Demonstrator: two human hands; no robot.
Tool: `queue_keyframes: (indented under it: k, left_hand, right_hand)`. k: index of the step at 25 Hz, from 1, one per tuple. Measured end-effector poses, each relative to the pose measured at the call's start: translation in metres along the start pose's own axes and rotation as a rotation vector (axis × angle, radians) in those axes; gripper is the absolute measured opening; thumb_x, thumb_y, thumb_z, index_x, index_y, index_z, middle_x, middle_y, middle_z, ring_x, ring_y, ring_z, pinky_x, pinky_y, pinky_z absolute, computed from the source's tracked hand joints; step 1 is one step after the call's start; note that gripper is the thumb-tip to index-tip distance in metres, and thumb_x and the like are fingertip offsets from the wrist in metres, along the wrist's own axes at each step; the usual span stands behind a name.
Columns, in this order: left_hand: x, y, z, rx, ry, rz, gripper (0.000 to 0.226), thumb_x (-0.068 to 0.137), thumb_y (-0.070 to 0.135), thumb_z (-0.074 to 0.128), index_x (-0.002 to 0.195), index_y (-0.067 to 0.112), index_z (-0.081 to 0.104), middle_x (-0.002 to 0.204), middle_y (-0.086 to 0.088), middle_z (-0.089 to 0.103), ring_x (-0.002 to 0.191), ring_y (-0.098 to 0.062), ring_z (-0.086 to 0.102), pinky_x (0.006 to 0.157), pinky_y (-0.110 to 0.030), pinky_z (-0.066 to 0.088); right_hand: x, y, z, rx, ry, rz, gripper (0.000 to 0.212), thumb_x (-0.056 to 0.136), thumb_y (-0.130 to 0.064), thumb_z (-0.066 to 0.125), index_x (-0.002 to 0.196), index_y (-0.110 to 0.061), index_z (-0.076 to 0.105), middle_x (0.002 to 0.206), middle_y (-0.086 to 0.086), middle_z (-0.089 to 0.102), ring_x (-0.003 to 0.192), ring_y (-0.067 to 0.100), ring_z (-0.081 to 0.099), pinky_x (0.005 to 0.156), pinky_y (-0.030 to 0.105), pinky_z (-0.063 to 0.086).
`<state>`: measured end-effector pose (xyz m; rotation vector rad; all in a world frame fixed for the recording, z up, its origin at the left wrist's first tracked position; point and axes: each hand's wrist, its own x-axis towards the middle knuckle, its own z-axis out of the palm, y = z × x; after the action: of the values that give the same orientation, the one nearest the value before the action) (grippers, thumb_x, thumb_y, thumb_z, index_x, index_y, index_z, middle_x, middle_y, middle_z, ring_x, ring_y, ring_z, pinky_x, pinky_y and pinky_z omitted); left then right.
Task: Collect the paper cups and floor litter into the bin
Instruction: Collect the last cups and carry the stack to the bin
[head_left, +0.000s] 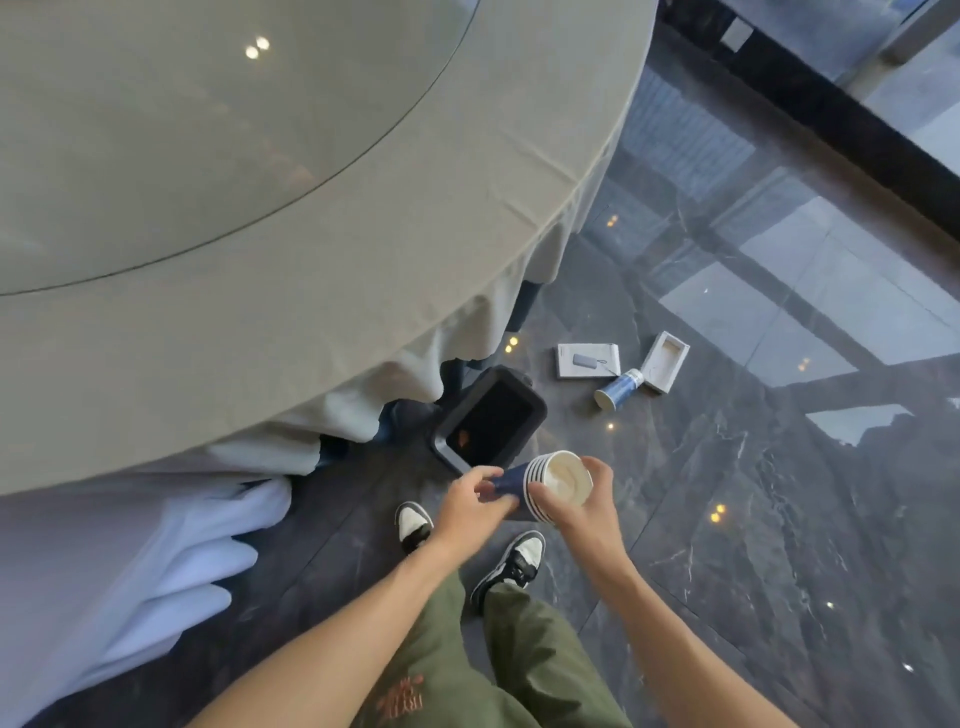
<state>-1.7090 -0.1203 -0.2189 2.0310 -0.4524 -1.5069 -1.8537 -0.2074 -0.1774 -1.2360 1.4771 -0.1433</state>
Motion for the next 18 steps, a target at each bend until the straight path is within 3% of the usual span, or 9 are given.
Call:
queue_keyframes:
  k: [2, 4, 6, 8, 12, 15, 18]
  left_hand:
    - [0.012, 0.0, -0.004, -0.168, -0.004, -0.058, 0.024, 0.093, 0.03, 0.073, 0.114, 0.018, 0.075, 0.103, 0.005, 0.074, 0.093, -0.005, 0.069, 0.068, -0.003, 0.047]
    - [0.028, -0.003, -0.003, -0.29, -0.019, -0.117, 0.027, 0.096, 0.041, 0.068, 0.107, 0.019, 0.078, 0.103, 0.001, 0.079, 0.102, -0.018, 0.074, 0.079, -0.021, 0.058]
    - [0.044, -0.008, -0.001, -0.344, -0.027, -0.155, 0.03, 0.097, 0.045, 0.064, 0.104, 0.019, 0.077, 0.096, -0.001, 0.08, 0.099, -0.021, 0.076, 0.086, -0.035, 0.062]
    - [0.061, -0.011, 0.002, -0.361, -0.024, -0.165, 0.032, 0.096, 0.047, 0.064, 0.104, 0.018, 0.075, 0.088, -0.001, 0.079, 0.092, -0.02, 0.078, 0.086, -0.036, 0.064]
    - [0.102, -0.026, 0.013, -0.37, 0.028, -0.176, 0.036, 0.088, 0.051, 0.072, 0.1, 0.017, 0.071, 0.089, -0.002, 0.076, 0.092, -0.024, 0.078, 0.085, -0.042, 0.065]
    - [0.145, -0.044, 0.02, -0.379, 0.078, -0.211, 0.049, 0.075, 0.063, 0.073, 0.097, 0.019, 0.071, 0.092, -0.005, 0.078, 0.089, -0.029, 0.079, 0.085, -0.05, 0.064]
    - [0.192, -0.07, 0.03, -0.385, 0.12, -0.234, 0.042, 0.081, 0.057, 0.07, 0.1, 0.02, 0.072, 0.1, -0.007, 0.078, 0.092, -0.027, 0.077, 0.085, -0.045, 0.064]
  right_hand:
    - [0.017, 0.005, 0.014, -0.025, -0.004, -0.007, 0.082, 0.07, -0.04, 0.088, 0.135, -0.023, 0.04, 0.127, -0.002, 0.055, 0.113, 0.012, 0.063, 0.094, 0.039, 0.058]
    - [0.033, 0.013, 0.025, -0.049, -0.012, -0.002, 0.087, 0.067, -0.044, 0.087, 0.138, -0.021, 0.042, 0.133, -0.002, 0.051, 0.117, 0.013, 0.06, 0.097, 0.039, 0.056]
    - [0.047, 0.018, 0.033, -0.078, -0.04, -0.024, 0.083, 0.066, -0.042, 0.087, 0.135, -0.022, 0.045, 0.133, -0.004, 0.048, 0.117, 0.011, 0.058, 0.096, 0.038, 0.056]
    - [0.065, 0.024, 0.04, -0.091, -0.055, -0.048, 0.077, 0.065, -0.038, 0.089, 0.128, -0.025, 0.047, 0.128, -0.005, 0.047, 0.115, 0.01, 0.058, 0.094, 0.035, 0.056]
    - [0.105, 0.038, 0.05, -0.17, -0.133, -0.071, 0.071, 0.064, -0.035, 0.092, 0.12, -0.03, 0.049, 0.124, -0.007, 0.046, 0.115, 0.006, 0.054, 0.09, 0.027, 0.054]
    - [0.146, 0.055, 0.062, -0.24, -0.204, -0.064, 0.076, 0.064, -0.039, 0.088, 0.126, -0.026, 0.046, 0.127, -0.004, 0.046, 0.12, 0.013, 0.054, 0.091, 0.034, 0.058]
    - [0.19, 0.077, 0.075, -0.309, -0.222, -0.055, 0.066, 0.071, -0.035, 0.081, 0.127, -0.021, 0.048, 0.13, -0.001, 0.048, 0.121, 0.015, 0.053, 0.092, 0.031, 0.055]
